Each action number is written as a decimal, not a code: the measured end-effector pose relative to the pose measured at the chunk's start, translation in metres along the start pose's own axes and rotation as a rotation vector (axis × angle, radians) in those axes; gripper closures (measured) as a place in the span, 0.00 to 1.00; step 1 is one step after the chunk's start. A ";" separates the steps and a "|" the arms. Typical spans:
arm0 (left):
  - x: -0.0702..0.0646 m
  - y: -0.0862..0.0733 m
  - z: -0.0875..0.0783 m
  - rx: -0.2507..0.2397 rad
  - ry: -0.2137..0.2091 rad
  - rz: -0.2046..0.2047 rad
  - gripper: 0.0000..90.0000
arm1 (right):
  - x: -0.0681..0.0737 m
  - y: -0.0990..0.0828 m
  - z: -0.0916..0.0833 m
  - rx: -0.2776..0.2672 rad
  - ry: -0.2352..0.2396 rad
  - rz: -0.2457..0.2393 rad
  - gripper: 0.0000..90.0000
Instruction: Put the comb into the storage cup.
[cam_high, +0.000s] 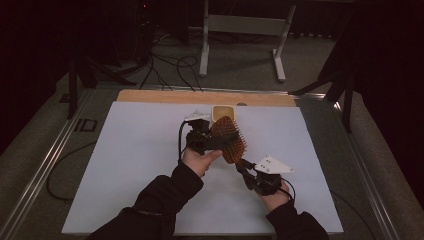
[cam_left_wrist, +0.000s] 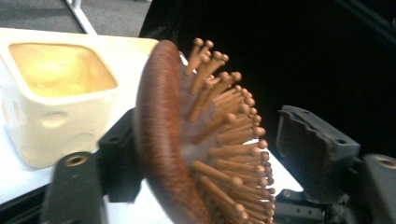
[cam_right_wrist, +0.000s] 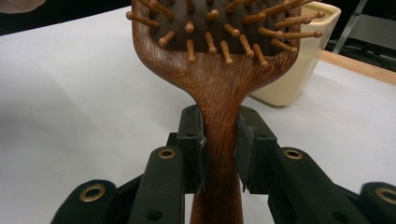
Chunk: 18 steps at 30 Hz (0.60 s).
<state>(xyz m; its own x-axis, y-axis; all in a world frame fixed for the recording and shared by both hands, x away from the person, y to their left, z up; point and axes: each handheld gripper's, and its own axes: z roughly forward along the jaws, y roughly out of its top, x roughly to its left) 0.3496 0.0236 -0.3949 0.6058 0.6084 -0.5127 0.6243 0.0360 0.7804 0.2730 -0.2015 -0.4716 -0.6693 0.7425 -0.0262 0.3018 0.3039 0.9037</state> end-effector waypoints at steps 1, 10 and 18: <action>0.001 0.000 0.000 -0.004 -0.001 -0.009 0.36 | 0.000 0.000 0.000 0.003 -0.003 0.003 0.82; 0.003 -0.003 0.002 -0.031 -0.005 -0.051 0.45 | -0.001 0.000 0.000 0.003 0.003 0.010 0.82; 0.002 -0.001 0.002 -0.037 -0.025 -0.074 0.51 | -0.001 0.000 0.000 0.003 0.000 0.015 0.81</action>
<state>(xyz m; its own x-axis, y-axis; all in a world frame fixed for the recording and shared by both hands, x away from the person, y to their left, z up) 0.3512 0.0236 -0.3975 0.5712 0.5831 -0.5776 0.6493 0.1096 0.7526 0.2738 -0.2025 -0.4713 -0.6646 0.7471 -0.0132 0.3133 0.2946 0.9028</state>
